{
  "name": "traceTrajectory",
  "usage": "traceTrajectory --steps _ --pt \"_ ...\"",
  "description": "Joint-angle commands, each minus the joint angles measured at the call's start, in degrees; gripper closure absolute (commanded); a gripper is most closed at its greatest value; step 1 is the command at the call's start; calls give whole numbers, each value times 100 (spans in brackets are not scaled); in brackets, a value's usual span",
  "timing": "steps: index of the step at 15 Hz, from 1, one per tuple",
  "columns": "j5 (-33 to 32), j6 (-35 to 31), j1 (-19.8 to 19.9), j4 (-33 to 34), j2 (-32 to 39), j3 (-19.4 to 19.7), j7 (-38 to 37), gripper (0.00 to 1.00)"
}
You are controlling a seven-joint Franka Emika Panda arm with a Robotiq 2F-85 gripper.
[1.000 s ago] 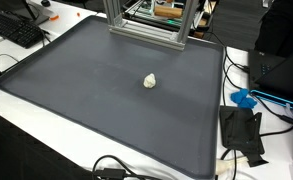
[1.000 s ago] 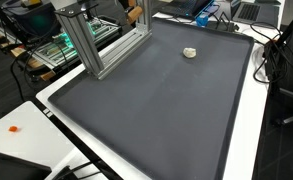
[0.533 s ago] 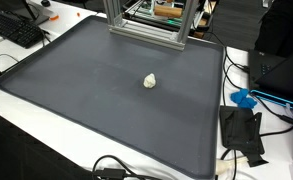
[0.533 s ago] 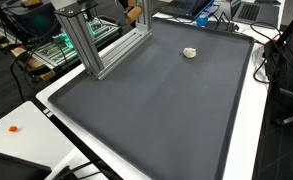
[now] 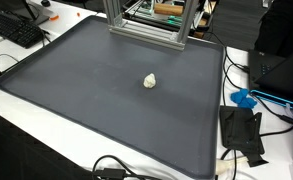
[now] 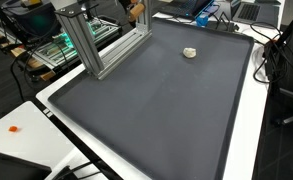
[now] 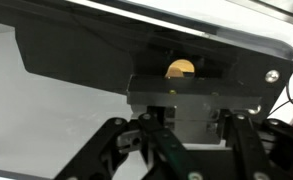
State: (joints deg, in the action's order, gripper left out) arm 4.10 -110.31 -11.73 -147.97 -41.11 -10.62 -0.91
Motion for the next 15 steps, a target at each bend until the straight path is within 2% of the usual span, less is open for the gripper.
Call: traceTrajectory --steps 1,4,9,10,15 --pt "-47 -94 52 359 159 5 -67 71" --pt "-275 -465 121 604 364 -57 -24 71" --pt "-114 -1580 56 946 1089 -30 -41 71" --pt "-175 -1298 41 730 748 -8 -19 46" --pt "-169 -1547 43 916 1148 -8 -18 46"
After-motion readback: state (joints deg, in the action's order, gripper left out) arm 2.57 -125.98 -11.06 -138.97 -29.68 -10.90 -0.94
